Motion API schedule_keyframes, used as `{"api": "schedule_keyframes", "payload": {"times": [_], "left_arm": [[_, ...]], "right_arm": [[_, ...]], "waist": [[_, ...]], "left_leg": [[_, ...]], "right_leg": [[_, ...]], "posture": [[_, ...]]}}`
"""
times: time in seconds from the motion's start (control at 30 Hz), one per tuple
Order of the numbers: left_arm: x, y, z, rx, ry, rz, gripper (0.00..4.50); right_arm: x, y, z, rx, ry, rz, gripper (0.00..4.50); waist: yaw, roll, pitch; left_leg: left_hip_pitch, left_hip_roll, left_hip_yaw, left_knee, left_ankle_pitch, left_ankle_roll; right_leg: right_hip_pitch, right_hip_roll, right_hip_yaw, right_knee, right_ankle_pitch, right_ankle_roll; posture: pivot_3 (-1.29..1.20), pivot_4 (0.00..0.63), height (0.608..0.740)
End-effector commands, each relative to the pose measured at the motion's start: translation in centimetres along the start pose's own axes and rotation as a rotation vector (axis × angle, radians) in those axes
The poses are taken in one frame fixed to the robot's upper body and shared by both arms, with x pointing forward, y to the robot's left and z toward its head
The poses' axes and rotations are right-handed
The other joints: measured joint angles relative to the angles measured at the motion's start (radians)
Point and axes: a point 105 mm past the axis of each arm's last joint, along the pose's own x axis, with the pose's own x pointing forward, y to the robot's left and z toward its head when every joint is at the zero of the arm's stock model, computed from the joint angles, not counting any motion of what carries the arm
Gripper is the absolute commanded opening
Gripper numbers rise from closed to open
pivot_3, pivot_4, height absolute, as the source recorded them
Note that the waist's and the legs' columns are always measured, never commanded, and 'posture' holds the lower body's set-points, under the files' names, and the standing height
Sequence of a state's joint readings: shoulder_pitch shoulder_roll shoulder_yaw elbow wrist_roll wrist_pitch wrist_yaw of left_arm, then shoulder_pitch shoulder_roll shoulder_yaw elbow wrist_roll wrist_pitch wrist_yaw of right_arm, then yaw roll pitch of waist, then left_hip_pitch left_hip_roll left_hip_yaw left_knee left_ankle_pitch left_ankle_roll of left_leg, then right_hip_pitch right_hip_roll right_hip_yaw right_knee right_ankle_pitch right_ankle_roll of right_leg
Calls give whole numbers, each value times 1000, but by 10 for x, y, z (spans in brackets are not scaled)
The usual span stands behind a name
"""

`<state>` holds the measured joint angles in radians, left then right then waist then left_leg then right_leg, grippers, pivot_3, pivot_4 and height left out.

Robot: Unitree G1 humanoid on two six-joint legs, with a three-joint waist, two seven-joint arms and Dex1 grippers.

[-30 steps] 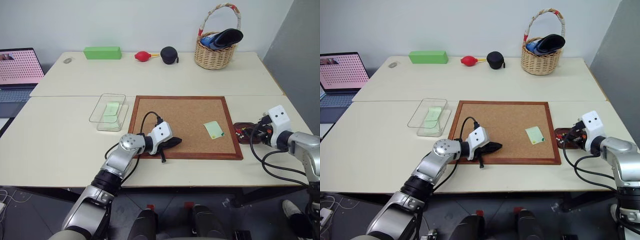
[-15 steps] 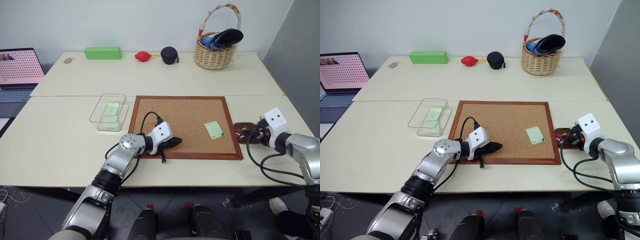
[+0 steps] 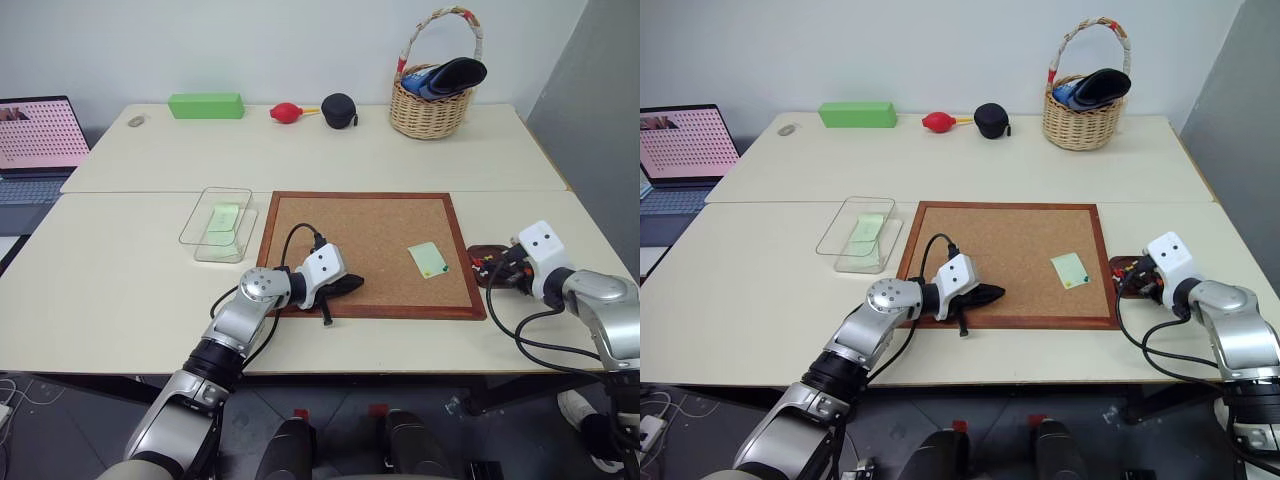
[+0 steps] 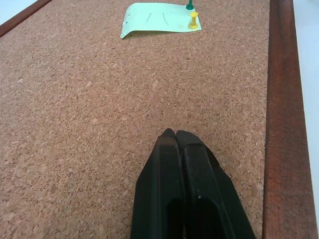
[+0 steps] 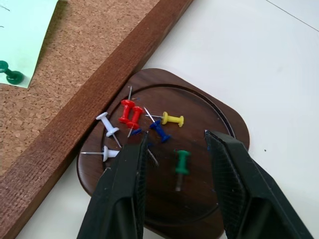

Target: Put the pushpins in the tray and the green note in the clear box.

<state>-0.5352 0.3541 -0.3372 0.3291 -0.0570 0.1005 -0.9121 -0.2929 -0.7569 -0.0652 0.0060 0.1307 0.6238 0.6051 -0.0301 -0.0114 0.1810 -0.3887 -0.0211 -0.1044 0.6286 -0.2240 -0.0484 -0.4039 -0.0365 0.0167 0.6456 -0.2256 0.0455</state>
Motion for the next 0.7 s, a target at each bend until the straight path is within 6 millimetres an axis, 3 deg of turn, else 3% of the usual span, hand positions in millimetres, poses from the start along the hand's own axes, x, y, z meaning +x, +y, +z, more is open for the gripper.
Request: {"api": "schedule_keyframes", "payload": {"times": [0.03,0.2,0.3,0.57,0.7], "left_arm": [[-2,-6,-35,-47,138,0,0],[-2,-6,-35,-47,138,-1,0],[-2,-6,-35,-47,137,-2,0],[0,-6,-35,-47,136,-3,0],[0,-5,-35,-48,137,2,0]], "right_arm": [[-6,-7,15,29,-68,-22,1892],[-15,-9,36,125,-162,13,1892],[-19,2,44,119,-194,85,1892],[-6,45,42,80,-216,222,1892],[2,53,39,70,-209,227,1892]], "waist": [[0,0,0],[0,0,0],[0,0,0],[0,0,0],[0,0,0]], "left_leg": [[0,0,0,0,0,0],[0,0,0,0,0,0],[0,0,0,0,0,0],[0,0,-1,0,0,0],[0,0,-1,0,0,0]], "right_leg": [[0,0,0,0,0,0],[0,0,0,0,0,0],[0,0,0,0,0,0],[0,0,0,0,0,0],[0,0,-1,0,0,0]], "posture": [[0,150,740],[0,150,740],[0,150,740],[0,150,740],[0,150,740]]}}
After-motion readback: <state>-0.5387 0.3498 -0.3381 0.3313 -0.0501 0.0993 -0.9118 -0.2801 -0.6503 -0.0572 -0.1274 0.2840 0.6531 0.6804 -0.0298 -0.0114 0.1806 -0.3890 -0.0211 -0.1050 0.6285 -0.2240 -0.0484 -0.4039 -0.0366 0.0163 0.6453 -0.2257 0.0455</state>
